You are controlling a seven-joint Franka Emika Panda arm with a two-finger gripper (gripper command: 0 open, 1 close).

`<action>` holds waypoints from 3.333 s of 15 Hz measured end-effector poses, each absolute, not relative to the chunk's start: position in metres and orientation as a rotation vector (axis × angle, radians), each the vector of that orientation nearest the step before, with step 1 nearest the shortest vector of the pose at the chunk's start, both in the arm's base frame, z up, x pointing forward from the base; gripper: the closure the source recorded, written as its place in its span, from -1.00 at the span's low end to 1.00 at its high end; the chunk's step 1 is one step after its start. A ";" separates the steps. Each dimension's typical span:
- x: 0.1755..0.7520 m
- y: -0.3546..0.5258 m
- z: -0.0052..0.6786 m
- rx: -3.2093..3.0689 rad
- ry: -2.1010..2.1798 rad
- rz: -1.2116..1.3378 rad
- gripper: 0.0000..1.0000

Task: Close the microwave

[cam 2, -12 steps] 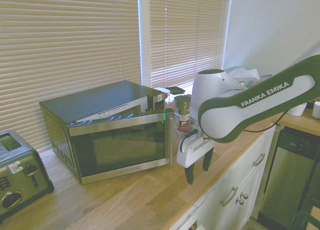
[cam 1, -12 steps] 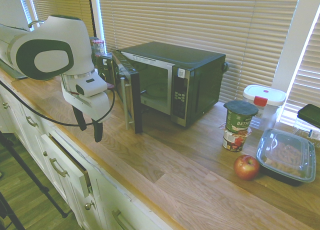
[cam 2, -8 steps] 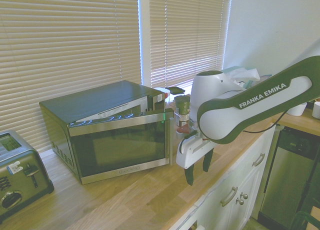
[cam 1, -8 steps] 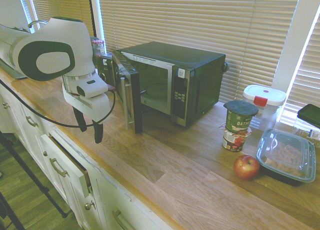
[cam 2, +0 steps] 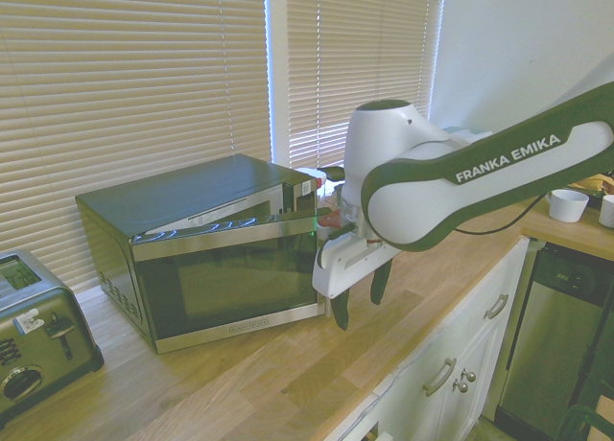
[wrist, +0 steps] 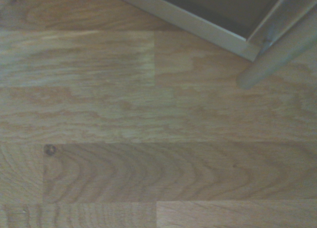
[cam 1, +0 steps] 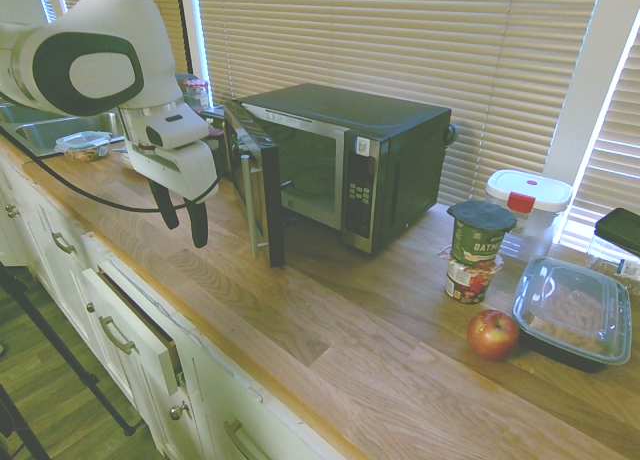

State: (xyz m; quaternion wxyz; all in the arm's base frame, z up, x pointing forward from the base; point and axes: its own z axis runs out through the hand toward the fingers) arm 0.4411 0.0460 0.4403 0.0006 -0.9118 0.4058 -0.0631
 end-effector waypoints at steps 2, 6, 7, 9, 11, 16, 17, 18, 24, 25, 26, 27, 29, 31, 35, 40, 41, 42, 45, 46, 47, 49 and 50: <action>0.444 0.052 0.450 -2.869 1.259 -0.201 -1.00; 0.452 0.076 0.460 -2.879 1.242 -0.211 -1.00; 0.457 0.084 0.463 -2.883 1.238 -0.212 -1.00; 0.468 0.095 0.470 -2.882 1.243 -0.215 -1.00; 0.484 0.102 0.482 -2.866 1.269 -0.209 -1.00; 0.532 0.106 0.498 -2.847 1.331 -0.126 -1.00; 0.543 0.105 0.494 -2.847 1.342 -0.105 -1.00; 0.554 0.103 0.490 -2.846 1.357 -0.082 -1.00; 0.600 0.081 0.492 -2.813 1.428 -0.052 -1.00; 0.605 0.077 0.494 -2.807 1.439 -0.052 -1.00; 0.609 0.074 0.495 -2.804 1.447 -0.047 -1.00; 0.613 0.072 0.496 -2.802 1.453 -0.041 -1.00; 0.623 0.069 0.495 -2.800 1.466 -0.028 -1.00; 0.636 0.064 0.489 -2.793 1.481 -0.026 -1.00; 0.662 0.057 0.489 -2.771 1.498 -0.060 -1.00; 0.687 0.058 0.506 -2.761 1.505 -0.121 -1.00; 0.689 0.058 0.508 -2.767 1.508 -0.108 -1.00; 0.690 0.058 0.511 -2.770 1.510 -0.106 -1.00; 0.699 0.054 0.522 -2.766 1.509 -0.127 -1.00; 0.702 0.053 0.522 -2.772 1.508 -0.120 -1.00; 0.705 0.053 0.521 -2.778 1.504 -0.110 -1.00; 0.707 0.052 0.516 -2.790 1.494 -0.099 -1.00; 0.707 0.050 0.513 -2.793 1.490 -0.098 -1.00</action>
